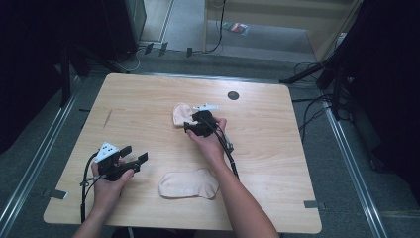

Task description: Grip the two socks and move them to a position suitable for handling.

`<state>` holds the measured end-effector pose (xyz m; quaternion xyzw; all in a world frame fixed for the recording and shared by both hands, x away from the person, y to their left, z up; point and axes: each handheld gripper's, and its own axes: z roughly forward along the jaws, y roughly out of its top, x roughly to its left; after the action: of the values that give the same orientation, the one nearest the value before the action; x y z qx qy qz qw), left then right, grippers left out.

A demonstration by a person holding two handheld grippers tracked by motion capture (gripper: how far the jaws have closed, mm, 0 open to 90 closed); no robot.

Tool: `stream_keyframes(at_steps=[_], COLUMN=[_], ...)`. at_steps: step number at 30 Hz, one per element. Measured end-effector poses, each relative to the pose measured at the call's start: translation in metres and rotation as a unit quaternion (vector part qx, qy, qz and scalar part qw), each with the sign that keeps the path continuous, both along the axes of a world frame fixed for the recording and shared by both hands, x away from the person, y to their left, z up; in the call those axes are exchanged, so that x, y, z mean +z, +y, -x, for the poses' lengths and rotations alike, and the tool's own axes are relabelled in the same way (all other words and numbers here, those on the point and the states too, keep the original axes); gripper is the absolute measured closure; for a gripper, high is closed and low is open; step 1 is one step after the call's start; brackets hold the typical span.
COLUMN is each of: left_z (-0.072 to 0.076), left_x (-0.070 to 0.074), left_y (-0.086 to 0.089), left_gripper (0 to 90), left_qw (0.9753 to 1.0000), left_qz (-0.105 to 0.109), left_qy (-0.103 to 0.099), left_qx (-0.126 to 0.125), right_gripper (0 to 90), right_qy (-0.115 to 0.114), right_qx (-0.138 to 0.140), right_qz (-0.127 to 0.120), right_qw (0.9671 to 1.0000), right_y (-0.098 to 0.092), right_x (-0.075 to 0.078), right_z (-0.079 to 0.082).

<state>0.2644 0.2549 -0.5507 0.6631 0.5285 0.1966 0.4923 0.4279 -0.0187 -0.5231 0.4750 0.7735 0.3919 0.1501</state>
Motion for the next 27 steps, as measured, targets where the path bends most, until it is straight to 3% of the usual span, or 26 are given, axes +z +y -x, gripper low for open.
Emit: stream_keyframes(at_steps=[4,14,16,17,18,20,24,26,27], left_z=[0.000,-0.001,-0.001,-0.001,-0.001,-0.001,-0.001,-0.001,-0.001], left_x=[0.000,0.000,0.000,0.000,0.000,-0.001,0.000,0.000,0.000], left_y=[0.000,-0.002,-0.002,-0.002,-0.002,-0.002,-0.002,-0.002,-0.002], left_gripper=[24.1,24.7,25.0,25.1,25.2,25.3,25.3,25.4,25.4], left_qw=[1.0000,0.9999,0.9999,0.9999,0.9999,0.9999,0.9999,0.9999,0.9999], left_qz=[-0.003,-0.009,-0.010,-0.010,-0.010,-0.011,-0.011,-0.010,-0.010], left_qy=[0.000,0.005,0.006,0.006,0.007,0.007,0.007,0.007,0.007], left_qx=[0.001,-0.001,0.000,0.000,0.000,0.001,0.001,0.001,0.001], right_gripper=[33.4,28.4,37.3,37.3,51.0,72.7,82.9,83.7,83.7], right_qy=[0.019,0.029,0.015,0.015,-0.003,-0.002,0.016,0.003,0.003], right_qx=[-0.011,-0.043,-0.043,-0.043,-0.043,-0.036,-0.032,-0.006,-0.006], right_qz=[-0.001,0.012,0.029,0.029,0.054,0.049,0.044,0.035,0.035], right_qw=[0.9998,0.9986,0.9985,0.9985,0.9976,0.9981,0.9984,0.9993,0.9993], right_y=[0.013,0.030,0.033,0.033,0.035,0.034,0.030,0.024,0.024], right_x=[-0.006,-0.017,-0.018,-0.018,-0.019,-0.018,-0.015,-0.009,-0.009], right_z=[-0.014,-0.024,-0.024,-0.024,-0.022,-0.022,-0.023,-0.018,-0.018])
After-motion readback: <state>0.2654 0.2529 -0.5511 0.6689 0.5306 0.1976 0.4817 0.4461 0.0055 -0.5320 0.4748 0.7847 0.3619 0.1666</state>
